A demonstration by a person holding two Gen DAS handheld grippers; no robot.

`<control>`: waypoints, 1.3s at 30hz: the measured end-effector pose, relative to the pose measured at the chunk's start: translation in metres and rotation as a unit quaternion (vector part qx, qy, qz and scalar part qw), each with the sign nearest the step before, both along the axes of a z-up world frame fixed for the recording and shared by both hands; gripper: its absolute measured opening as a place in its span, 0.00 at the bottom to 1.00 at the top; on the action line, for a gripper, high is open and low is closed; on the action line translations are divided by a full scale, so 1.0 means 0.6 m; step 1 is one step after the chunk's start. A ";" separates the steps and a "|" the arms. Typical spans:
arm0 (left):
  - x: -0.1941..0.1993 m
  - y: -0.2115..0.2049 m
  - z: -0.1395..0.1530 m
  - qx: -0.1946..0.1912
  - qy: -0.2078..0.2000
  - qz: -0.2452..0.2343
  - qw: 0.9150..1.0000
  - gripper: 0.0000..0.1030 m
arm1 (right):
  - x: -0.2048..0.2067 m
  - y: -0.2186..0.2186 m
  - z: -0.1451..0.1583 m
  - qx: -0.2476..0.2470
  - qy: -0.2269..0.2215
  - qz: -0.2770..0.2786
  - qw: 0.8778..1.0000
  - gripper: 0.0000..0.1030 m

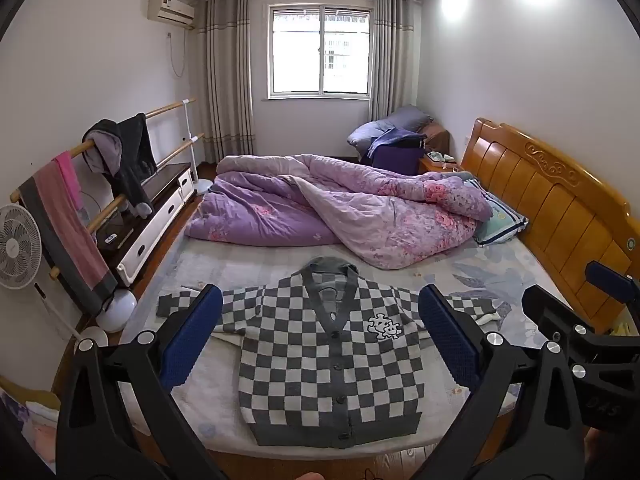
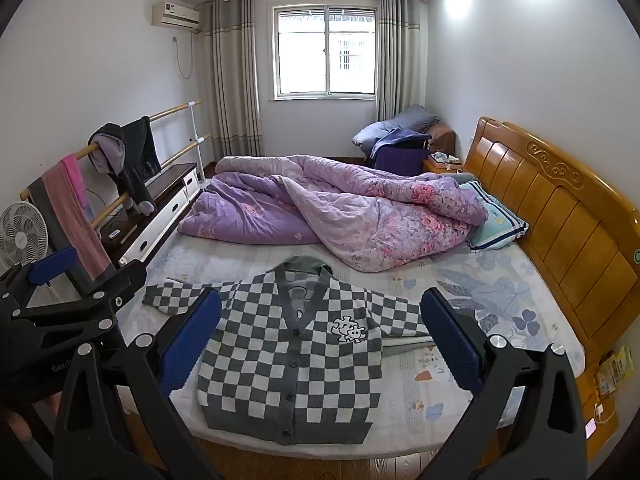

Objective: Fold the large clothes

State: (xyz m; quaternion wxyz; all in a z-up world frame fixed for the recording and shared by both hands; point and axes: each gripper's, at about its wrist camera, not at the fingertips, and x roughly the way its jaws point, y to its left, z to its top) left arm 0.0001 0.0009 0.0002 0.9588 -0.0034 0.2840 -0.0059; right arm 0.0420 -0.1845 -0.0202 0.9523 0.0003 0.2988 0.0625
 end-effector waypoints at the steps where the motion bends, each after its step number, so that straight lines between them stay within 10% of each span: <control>1: 0.000 0.001 0.000 -0.001 0.000 0.000 1.000 0.95 | -0.001 0.000 0.000 0.000 -0.004 0.001 1.000 0.93; 39: -0.002 -0.004 0.006 0.004 -0.002 -0.001 1.000 0.95 | -0.007 0.002 0.019 0.000 -0.005 -0.001 1.000 0.93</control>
